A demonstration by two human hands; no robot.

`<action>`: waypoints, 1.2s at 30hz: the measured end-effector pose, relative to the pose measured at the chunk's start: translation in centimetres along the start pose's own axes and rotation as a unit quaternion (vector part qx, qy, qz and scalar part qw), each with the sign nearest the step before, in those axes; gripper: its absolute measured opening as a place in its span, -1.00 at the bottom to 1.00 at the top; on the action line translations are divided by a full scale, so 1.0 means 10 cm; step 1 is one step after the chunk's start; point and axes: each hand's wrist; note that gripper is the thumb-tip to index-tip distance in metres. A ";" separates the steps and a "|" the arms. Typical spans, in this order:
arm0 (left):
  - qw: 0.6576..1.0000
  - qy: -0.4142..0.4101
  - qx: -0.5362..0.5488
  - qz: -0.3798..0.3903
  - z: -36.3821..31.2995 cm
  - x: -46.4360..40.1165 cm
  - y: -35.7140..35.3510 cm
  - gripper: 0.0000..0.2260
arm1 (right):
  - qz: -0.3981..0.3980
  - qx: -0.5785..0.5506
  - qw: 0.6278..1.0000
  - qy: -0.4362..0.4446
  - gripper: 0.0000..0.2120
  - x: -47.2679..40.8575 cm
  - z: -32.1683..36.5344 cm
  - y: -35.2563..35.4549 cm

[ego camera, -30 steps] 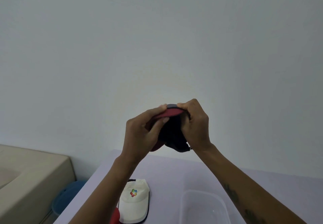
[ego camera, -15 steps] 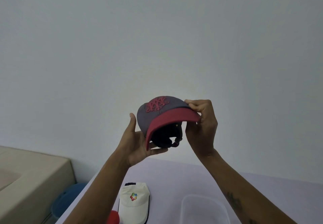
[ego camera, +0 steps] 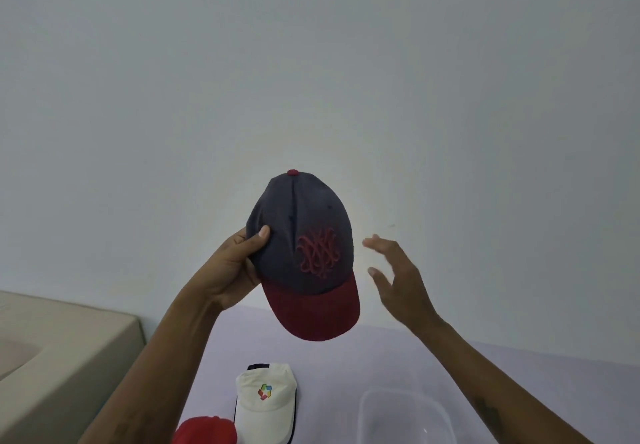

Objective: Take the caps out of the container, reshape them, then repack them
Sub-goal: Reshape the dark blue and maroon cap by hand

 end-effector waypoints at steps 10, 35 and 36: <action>0.993 0.020 -0.105 0.049 0.15 -0.03 -0.12 -0.41 | 0.151 -0.341 0.904 -0.207 -0.50 -0.87 0.49 0.32; 0.884 -0.148 -0.322 -0.305 0.42 -0.11 -0.39 -0.68 | 0.005 -0.227 0.906 -0.357 -0.49 -0.48 0.59 -0.31; 0.886 -0.151 -0.312 -0.307 0.42 -0.11 -0.40 -0.67 | -0.005 -0.218 0.913 -0.344 -0.51 -0.49 0.61 -0.32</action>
Point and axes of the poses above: each hand's wrist, its own x-axis away from the middle knuckle, its own y-axis out of the back of the hand, z = x × y, and after that the axes turned 13 degrees about y, right-handed
